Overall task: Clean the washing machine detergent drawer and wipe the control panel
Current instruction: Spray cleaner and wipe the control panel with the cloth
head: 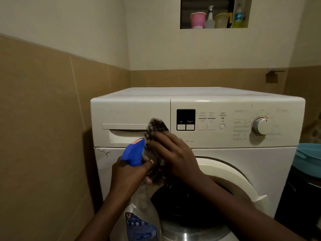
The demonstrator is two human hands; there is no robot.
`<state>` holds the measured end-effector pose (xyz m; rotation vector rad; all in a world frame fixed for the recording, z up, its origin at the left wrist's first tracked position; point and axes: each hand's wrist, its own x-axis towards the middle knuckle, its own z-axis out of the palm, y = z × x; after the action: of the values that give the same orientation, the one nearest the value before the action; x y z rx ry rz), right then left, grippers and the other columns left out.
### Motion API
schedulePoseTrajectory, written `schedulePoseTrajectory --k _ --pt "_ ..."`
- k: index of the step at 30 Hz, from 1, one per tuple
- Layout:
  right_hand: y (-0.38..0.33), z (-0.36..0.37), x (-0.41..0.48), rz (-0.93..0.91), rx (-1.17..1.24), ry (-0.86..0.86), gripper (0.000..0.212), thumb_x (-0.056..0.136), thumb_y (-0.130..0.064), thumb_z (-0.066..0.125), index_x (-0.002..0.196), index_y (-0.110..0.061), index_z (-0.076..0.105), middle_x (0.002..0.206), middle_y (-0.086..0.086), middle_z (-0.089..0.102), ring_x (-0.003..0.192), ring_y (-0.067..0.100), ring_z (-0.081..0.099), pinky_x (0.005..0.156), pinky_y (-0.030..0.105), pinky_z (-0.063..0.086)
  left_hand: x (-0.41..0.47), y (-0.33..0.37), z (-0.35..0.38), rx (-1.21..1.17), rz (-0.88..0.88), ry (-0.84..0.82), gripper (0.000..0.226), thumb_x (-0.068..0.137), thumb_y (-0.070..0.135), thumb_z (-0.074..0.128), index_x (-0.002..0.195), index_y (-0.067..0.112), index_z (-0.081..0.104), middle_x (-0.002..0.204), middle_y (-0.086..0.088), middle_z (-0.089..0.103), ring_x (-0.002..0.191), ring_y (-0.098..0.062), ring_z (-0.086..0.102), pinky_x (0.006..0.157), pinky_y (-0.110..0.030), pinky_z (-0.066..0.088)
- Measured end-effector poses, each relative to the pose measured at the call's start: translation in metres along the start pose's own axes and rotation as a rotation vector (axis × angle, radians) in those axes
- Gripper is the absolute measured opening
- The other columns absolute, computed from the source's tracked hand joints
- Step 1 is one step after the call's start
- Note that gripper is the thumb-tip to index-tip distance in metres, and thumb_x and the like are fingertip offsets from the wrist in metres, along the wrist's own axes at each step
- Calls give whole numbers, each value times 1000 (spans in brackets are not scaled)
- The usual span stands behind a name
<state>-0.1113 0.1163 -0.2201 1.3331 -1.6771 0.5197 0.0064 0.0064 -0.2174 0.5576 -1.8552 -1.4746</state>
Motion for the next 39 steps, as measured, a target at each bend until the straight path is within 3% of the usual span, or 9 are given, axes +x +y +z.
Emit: schedulePoseTrajectory --k 4,9,12,17,22,24,28,33,39 --pt "2 -11 -21 124 67 -4 44 76 -26 77 117 -14 66 124 7 57 107 24 57 74 33 54 5 0 1 -37 -18 -6 17 77 15 81 86 8 67 79 -20 71 65 -39 71 69 -51 62" --pt "17 -44 -30 399 163 176 66 63 -2 74 126 -14 60 129 5 48 118 22 51 98 29 49 5 12 14 -33 42 -43 13 80 13 77 76 8 66 59 -11 68 50 -31 67 64 -38 57" --pt "32 -75 -28 530 171 384 58 66 1 66 123 -10 65 122 7 55 113 14 52 100 12 39 7 25 27 -78 65 -74 15 79 12 78 77 8 64 60 -8 64 47 -29 64 56 -31 51" --pt "57 -104 -25 556 121 494 49 71 0 61 119 -10 66 117 0 54 109 3 47 98 5 35 10 56 48 -103 144 -136 19 78 14 80 78 6 63 63 -7 64 45 -25 62 53 -31 54" --pt "64 -112 -44 583 125 475 44 76 -9 59 119 -13 65 116 -2 55 109 3 48 97 4 36 17 77 63 -62 171 -130 21 80 24 79 80 11 62 64 -10 69 49 -24 68 67 -36 59" --pt "64 -112 -49 589 124 462 44 75 -7 60 118 -12 66 115 -2 56 108 2 49 96 2 35 16 80 67 -58 191 -147 22 79 25 80 82 11 64 69 -9 71 49 -24 68 65 -35 59" --pt "64 -109 -55 593 151 435 45 77 -22 53 119 -13 66 117 -3 56 108 2 49 96 3 36 10 79 74 -29 203 -183 23 78 22 81 76 10 61 63 -5 63 45 -24 65 60 -34 56" --pt "67 -102 -62 630 126 418 47 75 -9 58 121 -12 65 119 -4 53 112 2 46 98 4 35 3 82 83 -20 193 -232 24 79 19 81 74 9 60 65 -8 62 44 -24 63 52 -30 53" --pt "69 -101 -69 664 115 418 48 74 -7 58 122 -13 65 119 -2 54 112 3 46 97 13 37 -10 71 87 39 174 -256 26 77 20 81 70 14 57 61 -2 60 45 -23 64 62 -37 58"
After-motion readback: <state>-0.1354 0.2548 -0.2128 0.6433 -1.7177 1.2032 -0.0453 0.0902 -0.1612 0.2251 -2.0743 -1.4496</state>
